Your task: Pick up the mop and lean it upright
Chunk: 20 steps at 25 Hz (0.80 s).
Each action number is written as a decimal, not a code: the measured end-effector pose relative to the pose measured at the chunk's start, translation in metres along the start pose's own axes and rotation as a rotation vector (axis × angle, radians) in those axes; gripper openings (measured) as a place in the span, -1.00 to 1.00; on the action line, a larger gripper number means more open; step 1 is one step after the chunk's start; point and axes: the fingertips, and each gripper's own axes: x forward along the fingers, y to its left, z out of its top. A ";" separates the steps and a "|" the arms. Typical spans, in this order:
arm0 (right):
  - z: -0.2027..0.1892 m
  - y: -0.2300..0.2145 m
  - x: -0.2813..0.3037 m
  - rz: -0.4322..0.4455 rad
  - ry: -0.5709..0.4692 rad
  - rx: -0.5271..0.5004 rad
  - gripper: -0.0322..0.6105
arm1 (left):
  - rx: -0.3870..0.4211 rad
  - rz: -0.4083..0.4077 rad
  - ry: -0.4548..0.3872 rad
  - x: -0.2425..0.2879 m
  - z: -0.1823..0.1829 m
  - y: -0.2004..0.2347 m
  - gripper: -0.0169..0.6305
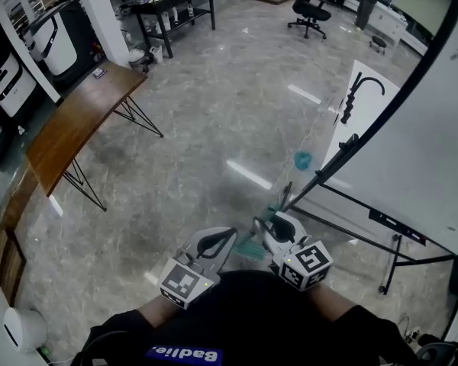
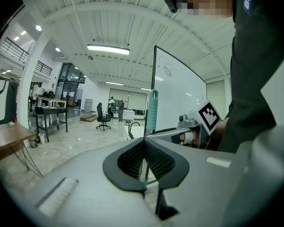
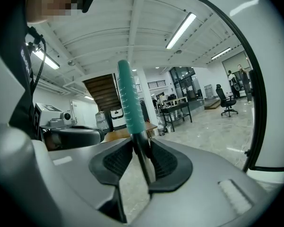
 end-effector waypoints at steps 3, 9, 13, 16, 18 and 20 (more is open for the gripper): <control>0.001 0.001 0.002 -0.003 -0.005 -0.008 -0.52 | 0.002 -0.008 -0.003 -0.001 0.000 0.002 -0.89; 0.003 0.001 0.009 -0.012 -0.002 0.007 -0.53 | 0.008 -0.033 -0.007 0.000 -0.001 0.005 -0.90; 0.005 0.008 0.020 0.005 0.010 0.002 -0.54 | -0.015 -0.022 -0.014 -0.006 -0.003 0.019 -0.89; 0.008 0.018 0.033 0.027 0.010 -0.012 -0.54 | -0.021 -0.013 -0.023 -0.017 -0.004 0.031 -0.89; 0.011 0.026 0.044 0.049 0.016 -0.023 -0.54 | -0.026 0.006 -0.036 -0.027 -0.004 0.041 -0.89; 0.014 0.036 0.057 0.072 0.019 -0.036 -0.54 | -0.034 0.032 -0.048 -0.041 -0.004 0.055 -0.89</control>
